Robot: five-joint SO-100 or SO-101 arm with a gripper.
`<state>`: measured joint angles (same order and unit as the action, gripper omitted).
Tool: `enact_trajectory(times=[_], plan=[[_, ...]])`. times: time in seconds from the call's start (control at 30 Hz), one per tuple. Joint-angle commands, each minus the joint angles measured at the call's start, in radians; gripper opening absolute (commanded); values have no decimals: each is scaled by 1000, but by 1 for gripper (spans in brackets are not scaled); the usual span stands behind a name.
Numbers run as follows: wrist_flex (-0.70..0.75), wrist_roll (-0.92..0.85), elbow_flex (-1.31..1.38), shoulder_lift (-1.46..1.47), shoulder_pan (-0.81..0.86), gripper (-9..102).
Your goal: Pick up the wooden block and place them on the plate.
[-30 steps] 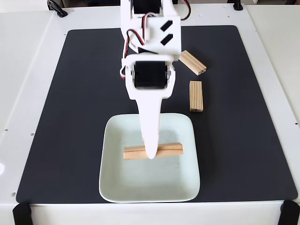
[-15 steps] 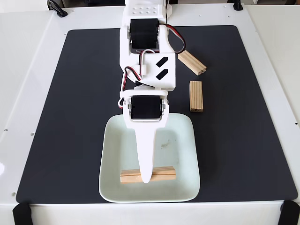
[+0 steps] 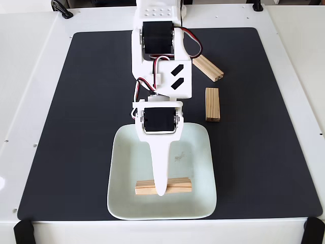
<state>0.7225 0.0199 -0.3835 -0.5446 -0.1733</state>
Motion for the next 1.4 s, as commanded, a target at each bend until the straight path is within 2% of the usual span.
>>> enact_trajectory(times=[0.0,0.63,0.73,0.87,0.97,1.2,1.3,1.37], plan=[[-3,17,58,-17,-9,-1],[3,6,44,-14,-17,1],[3,9,43,-14,-14,11],[5,17,41,-14,-11,30],[5,14,41,-14,-11,39],[5,9,41,-14,-11,38],[5,17,41,-17,-8,33],[8,18,41,-29,-8,25]])
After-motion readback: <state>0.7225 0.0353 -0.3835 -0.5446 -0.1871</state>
